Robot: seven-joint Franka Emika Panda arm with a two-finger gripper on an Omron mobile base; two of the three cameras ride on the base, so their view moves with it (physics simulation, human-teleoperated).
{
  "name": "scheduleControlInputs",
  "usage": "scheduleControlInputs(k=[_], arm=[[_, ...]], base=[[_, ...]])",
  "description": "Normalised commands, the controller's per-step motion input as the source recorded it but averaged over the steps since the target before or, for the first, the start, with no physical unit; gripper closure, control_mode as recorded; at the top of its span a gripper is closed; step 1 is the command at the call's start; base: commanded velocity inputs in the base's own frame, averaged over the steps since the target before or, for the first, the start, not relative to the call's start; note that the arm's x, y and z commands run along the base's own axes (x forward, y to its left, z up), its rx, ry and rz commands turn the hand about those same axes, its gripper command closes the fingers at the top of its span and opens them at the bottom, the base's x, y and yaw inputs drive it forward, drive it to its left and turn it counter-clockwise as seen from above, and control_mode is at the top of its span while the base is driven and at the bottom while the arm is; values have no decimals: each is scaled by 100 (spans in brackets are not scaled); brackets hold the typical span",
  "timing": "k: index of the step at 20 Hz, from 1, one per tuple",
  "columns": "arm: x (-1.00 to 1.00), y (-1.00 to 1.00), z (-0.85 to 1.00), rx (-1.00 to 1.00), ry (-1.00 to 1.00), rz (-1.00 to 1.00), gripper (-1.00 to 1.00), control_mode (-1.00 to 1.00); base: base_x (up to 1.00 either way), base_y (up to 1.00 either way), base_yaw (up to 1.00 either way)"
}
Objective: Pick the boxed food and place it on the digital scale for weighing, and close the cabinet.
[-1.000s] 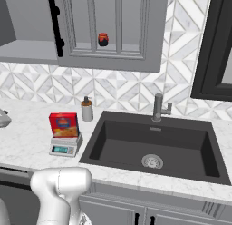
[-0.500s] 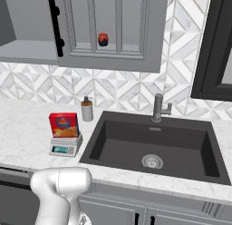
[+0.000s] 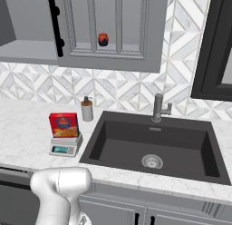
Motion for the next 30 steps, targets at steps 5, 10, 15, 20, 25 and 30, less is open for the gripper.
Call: scheduleControlInputs(k=[5, 10, 15, 20, 25, 30], arm=[[-23, 55, -1, 0, -21, 0, -100, -100], [-18, 64, 0, -2, -25, 0, -100, -100], [-19, 41, -19, 0, -13, 0, -100, -100], [-16, 62, 3, 0, -21, -1, -100, -100], [-14, 78, 23, -1, -24, -4, -100, -100], [-3, 89, 0, 0, -18, -1, -100, -100]], base=[[0, 0, 0], [0, 0, 0], [0, 0, 0], [0, 0, 0], [0, 0, 0], [0, 0, 0]])
